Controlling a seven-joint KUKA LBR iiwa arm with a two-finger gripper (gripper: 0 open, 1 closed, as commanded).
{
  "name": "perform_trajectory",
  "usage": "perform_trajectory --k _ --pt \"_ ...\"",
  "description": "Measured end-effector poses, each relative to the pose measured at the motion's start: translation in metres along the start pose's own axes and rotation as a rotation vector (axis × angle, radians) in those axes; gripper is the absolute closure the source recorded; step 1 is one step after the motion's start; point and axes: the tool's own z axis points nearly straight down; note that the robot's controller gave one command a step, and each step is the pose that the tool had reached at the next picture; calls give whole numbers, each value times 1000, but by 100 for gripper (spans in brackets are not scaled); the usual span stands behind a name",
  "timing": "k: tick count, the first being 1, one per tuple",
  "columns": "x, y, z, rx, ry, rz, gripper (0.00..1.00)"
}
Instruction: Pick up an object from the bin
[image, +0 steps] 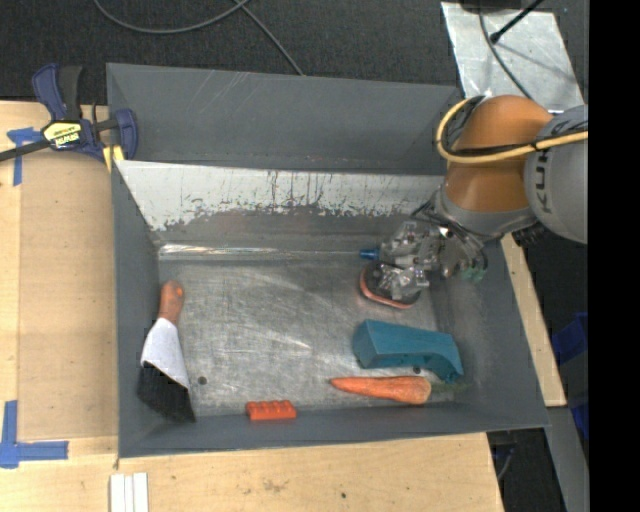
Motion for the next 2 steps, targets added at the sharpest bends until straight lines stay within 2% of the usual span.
perform_trajectory --k 2 --pt "0 0 0 0 0 0 100"
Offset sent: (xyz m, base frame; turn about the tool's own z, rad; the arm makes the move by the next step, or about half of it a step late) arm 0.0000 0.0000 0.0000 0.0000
